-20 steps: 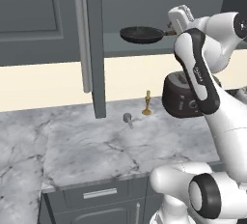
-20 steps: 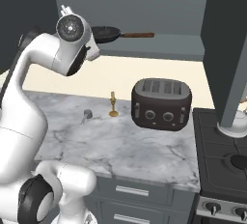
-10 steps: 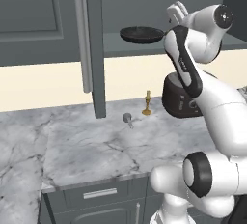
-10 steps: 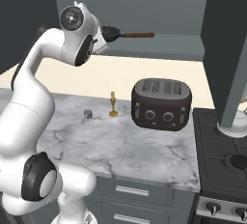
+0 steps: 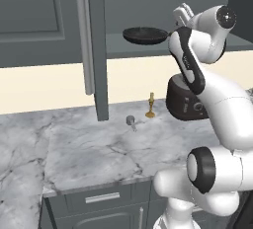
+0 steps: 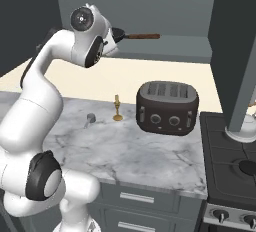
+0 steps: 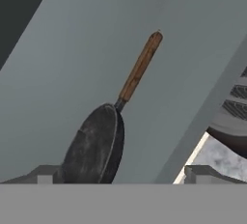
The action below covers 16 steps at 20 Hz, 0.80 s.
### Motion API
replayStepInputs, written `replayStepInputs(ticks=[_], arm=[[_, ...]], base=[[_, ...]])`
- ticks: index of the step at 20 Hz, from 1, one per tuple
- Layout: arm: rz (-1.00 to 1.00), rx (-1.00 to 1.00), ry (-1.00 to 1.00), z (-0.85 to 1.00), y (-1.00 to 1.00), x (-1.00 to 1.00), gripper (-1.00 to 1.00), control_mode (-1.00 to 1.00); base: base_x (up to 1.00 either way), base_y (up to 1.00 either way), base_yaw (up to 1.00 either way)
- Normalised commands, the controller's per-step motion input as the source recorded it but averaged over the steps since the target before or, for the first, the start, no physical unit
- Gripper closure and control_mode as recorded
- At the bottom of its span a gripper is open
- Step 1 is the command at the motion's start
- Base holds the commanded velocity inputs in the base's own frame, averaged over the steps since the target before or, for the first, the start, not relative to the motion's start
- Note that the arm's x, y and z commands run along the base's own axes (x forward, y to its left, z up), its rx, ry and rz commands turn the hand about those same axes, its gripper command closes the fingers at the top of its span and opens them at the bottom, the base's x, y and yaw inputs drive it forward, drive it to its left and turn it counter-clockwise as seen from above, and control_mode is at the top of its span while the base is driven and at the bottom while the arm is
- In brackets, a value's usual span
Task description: Pick the pan from the cabinet and place it on the stove. Then turn on the stove burner for the pan.
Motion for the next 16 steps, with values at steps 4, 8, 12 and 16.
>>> replayStepInputs(ticks=[4, 8, 12, 16], arm=[[-0.03, -0.01, 0.03, -0.11, -0.24, 0.36, -1.00, -1.00], [-0.04, -0.01, 0.00, -0.01, -0.31, 0.13, -1.00, -1.00], [-0.07, -0.01, 0.00, 0.00, -0.16, 0.14, -1.00, -1.00], [-0.05, -0.01, 0.01, 0.00, -0.02, 0.18, -1.00, -1.00]], base=[[0.00, 0.00, 0.00], [0.00, 0.00, 0.00], [0.00, 0.00, 0.00], [0.00, 0.00, 0.00]])
